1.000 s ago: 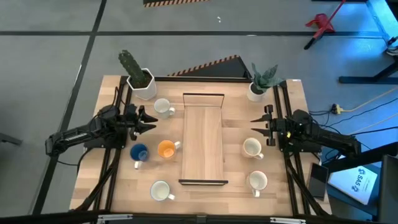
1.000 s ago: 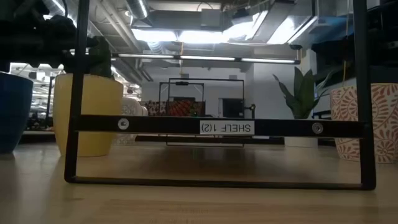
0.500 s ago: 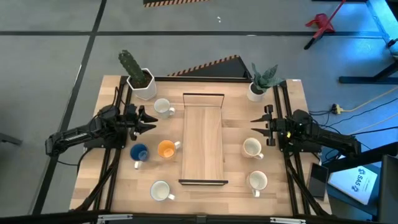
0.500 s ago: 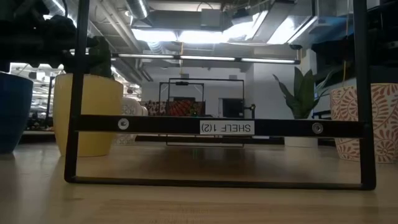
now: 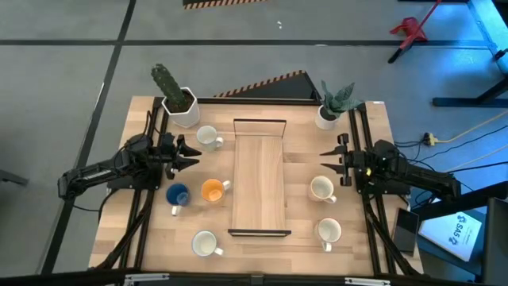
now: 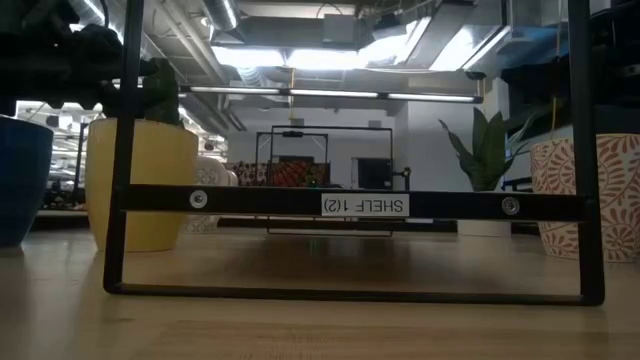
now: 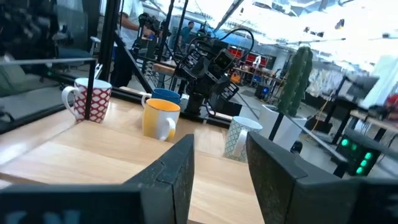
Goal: Place coffee mugs
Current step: Put the blue and white mug on the shelf
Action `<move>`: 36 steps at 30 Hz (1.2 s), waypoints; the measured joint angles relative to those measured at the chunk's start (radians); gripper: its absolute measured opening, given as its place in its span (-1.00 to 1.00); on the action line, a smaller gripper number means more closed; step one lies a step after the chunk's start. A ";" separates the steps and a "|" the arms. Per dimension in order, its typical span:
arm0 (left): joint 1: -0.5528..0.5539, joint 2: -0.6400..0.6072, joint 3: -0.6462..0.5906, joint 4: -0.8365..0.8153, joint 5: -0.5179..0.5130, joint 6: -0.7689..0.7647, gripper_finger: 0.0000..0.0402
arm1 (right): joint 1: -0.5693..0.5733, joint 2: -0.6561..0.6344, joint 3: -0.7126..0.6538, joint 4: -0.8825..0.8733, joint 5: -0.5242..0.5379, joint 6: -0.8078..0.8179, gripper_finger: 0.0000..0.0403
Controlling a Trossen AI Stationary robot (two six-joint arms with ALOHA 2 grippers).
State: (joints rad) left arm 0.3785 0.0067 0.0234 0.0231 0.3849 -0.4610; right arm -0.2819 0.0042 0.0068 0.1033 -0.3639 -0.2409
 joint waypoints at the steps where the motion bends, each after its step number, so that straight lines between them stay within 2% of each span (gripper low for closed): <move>1: 0.000 0.000 0.000 0.000 0.000 0.000 -0.11 | 0.000 0.000 0.000 0.000 0.005 0.020 -0.34; 6: 0.000 0.000 0.000 0.000 0.000 0.000 -0.11 | 0.000 0.000 0.000 0.007 0.003 0.161 -0.34; 14: 0.000 0.000 0.000 0.000 -0.002 0.001 -0.11 | 0.000 0.000 0.000 0.013 -0.004 0.214 -0.34; 19: 0.000 0.000 0.000 -0.002 -0.130 0.082 -0.11 | 0.000 0.000 0.000 0.030 -0.001 0.246 -0.34; 20: 0.000 0.000 0.000 -0.002 -0.160 0.073 -0.11 | 0.000 0.000 0.000 0.030 0.008 0.250 -0.34; 24: 0.000 0.000 0.000 -0.002 -0.215 -0.170 -0.11 | 0.000 0.000 0.000 0.030 0.059 0.307 -0.34; 26: 0.000 0.000 0.000 -0.001 -0.256 -0.227 -0.11 | 0.000 0.000 0.000 0.030 0.091 0.339 -0.34; 32: 0.000 0.000 0.000 -0.001 -0.371 -0.238 -0.11 | 0.000 0.000 0.000 0.029 0.210 0.400 -0.34; 36: 0.000 0.000 0.000 0.006 -0.368 -0.244 -0.11 | 0.000 0.000 0.000 0.027 0.273 0.400 -0.34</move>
State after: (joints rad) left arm 0.3786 0.0070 0.0231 0.0295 0.0169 -0.7048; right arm -0.2818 0.0040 0.0071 0.1306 -0.0912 0.1593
